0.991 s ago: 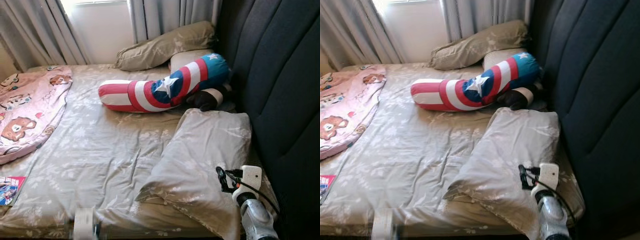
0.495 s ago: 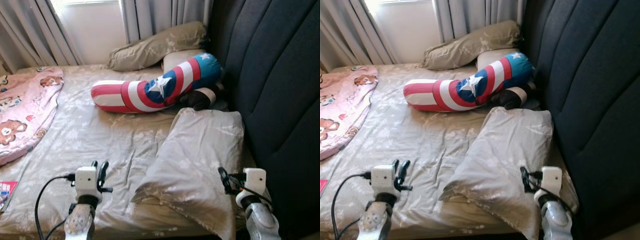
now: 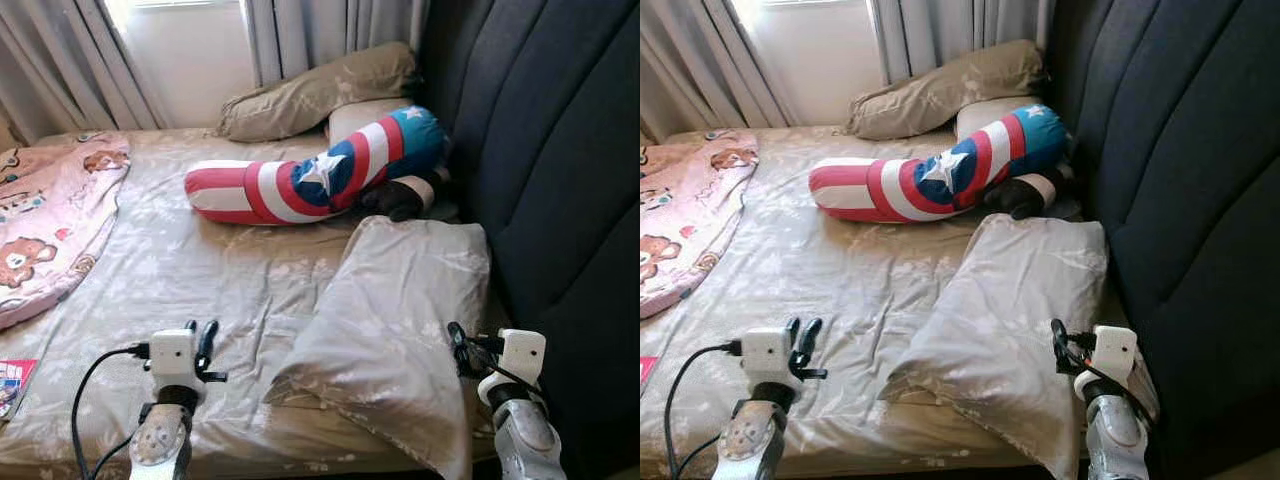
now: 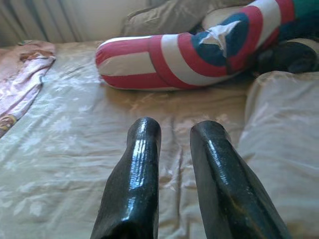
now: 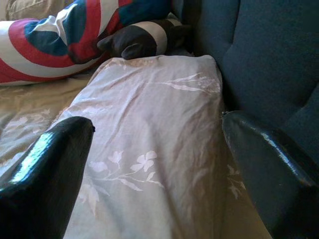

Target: Clean up the room

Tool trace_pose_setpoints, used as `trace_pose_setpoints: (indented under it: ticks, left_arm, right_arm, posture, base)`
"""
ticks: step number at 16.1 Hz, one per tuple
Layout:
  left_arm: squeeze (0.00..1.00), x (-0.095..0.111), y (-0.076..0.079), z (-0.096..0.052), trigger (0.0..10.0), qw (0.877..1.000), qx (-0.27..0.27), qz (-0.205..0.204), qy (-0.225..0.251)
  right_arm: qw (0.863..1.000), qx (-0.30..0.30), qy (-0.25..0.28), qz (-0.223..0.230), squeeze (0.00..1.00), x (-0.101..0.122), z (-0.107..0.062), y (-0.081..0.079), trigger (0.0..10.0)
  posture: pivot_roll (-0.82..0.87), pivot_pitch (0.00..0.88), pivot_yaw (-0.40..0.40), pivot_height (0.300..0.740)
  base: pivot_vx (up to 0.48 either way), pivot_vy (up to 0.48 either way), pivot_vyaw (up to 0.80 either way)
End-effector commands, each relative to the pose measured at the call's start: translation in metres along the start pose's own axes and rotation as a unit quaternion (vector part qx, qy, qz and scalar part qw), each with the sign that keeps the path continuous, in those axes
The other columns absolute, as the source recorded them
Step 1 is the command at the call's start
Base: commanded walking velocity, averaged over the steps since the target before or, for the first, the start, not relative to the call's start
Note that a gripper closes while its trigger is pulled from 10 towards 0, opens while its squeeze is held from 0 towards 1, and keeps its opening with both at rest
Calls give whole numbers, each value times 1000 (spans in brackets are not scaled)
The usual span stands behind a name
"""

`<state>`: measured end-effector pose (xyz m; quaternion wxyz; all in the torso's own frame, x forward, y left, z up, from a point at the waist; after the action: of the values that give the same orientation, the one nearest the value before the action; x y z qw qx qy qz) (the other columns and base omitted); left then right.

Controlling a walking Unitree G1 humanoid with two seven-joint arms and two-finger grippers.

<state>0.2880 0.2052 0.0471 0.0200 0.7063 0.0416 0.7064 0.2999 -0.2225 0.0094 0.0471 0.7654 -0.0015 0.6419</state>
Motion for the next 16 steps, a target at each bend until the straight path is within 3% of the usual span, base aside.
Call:
trace_pose_setpoints:
  ticks: [1, 11, 16]
  left_arm:
    - [0, 5, -6, 1, 10000, 1000, 6, 8, 2]
    - [0, 6, 2, 2, 10000, 1000, 1, 2, -1]
    - [0, 6, 3, 4, 10000, 1000, -3, 5, -2]
  right_arm:
    - [1000, 1, 2, -4, 0, 2, 0, -1, 10000]
    - [1000, -3, -11, -5, 0, -4, -4, 2, 10000]
    - [1000, -2, -18, -6, 0, -7, -5, 2, 10000]
  posture:
    - [-18, 0, 39, 740]
    - [-15, 0, 29, 740]
    - [-15, 0, 27, 740]
  base:
    - [0, 0, 0]
    - [0, 0, 0]
    - [272, 0, 0]
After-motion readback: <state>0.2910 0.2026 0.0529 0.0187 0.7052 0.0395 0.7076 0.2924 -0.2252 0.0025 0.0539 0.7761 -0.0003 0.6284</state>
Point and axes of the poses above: a point about 5 cm out from each wrist's last joint towards the gripper, its own z axis pointing out of the wrist towards the gripper, its own x axis along the axis of the wrist's last joint, y = z × x, the point moved 3 cm from there along z, pointing out of the wrist towards the gripper, and after that the axes turned 8 degrees about -z, right-handed, at the moved point
